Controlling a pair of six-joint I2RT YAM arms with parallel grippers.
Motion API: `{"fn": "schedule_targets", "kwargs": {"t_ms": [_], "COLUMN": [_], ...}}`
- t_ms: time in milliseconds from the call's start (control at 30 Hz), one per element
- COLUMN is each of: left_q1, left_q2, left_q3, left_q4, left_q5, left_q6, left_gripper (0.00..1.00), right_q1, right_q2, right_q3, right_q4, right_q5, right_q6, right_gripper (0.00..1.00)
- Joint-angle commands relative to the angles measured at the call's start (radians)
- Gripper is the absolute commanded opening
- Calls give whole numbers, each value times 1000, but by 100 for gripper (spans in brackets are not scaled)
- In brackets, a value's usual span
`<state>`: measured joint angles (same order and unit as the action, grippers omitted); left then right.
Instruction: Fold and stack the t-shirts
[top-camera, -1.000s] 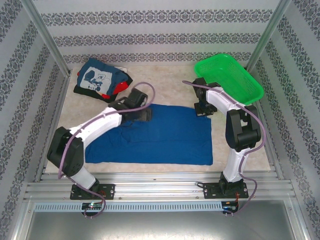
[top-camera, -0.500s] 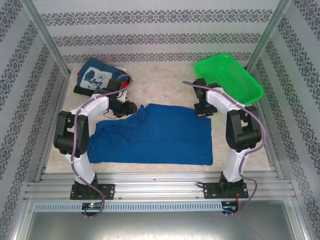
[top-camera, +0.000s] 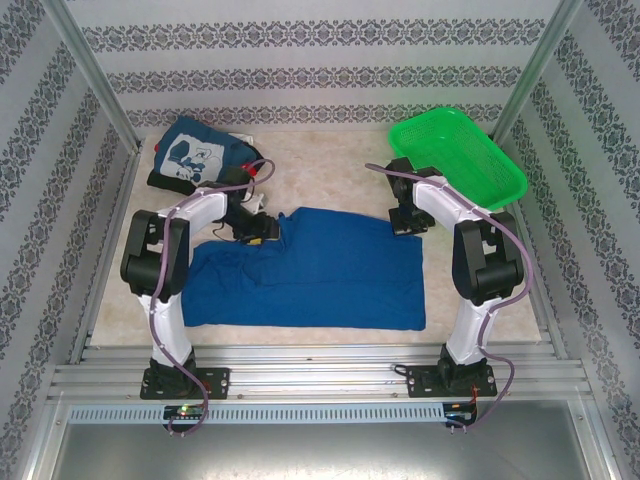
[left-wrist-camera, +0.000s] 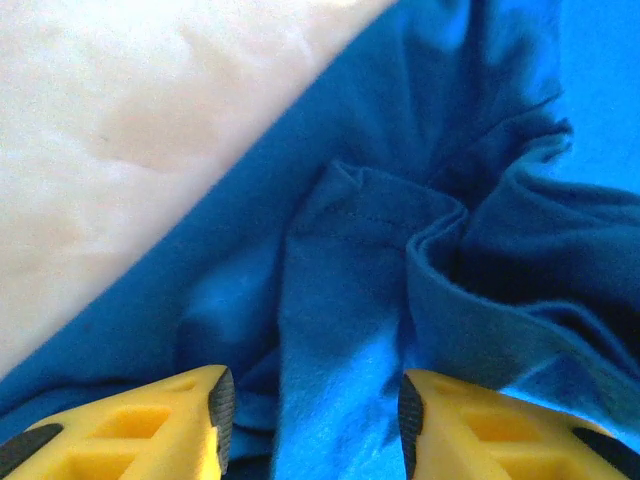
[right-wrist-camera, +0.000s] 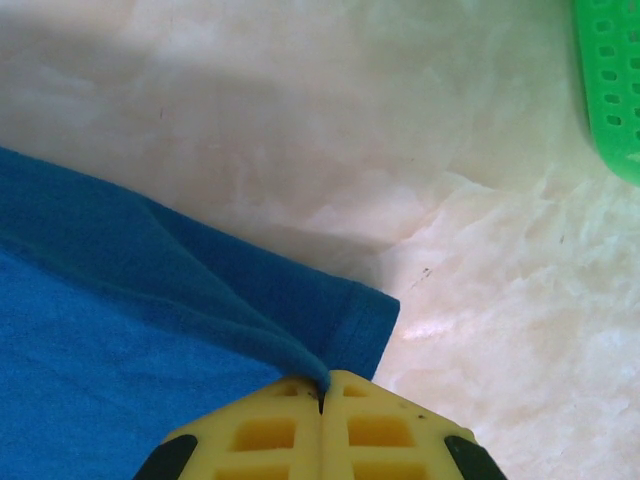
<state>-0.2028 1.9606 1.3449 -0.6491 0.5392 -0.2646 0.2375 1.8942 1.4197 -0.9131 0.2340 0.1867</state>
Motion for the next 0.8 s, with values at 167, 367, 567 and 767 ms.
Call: {"fn": "schedule_targets", "kwargs": {"t_ms": [167,367,567,767], "left_q1": [-31,-36,-34,-35], "left_q2": [37,27,2,-7], "left_q3": [11,-7,8,28], "left_q4": [-26,-8,22,71], "left_q5": [41,8,-33,-43], "left_q6": [45,41,12,-46], "left_gripper": [44,24,28,43], "right_q1": [-9,-7,-7,-7], "right_q2": [-29,-26,-27,-29], "right_q3": [-16,-7,-10,-11], "right_q4": [-10,-12,-14,-14], "right_q5": [4,0,2,2], "right_q6": [4,8,8,9], "right_gripper": [0,0,0,0]}}
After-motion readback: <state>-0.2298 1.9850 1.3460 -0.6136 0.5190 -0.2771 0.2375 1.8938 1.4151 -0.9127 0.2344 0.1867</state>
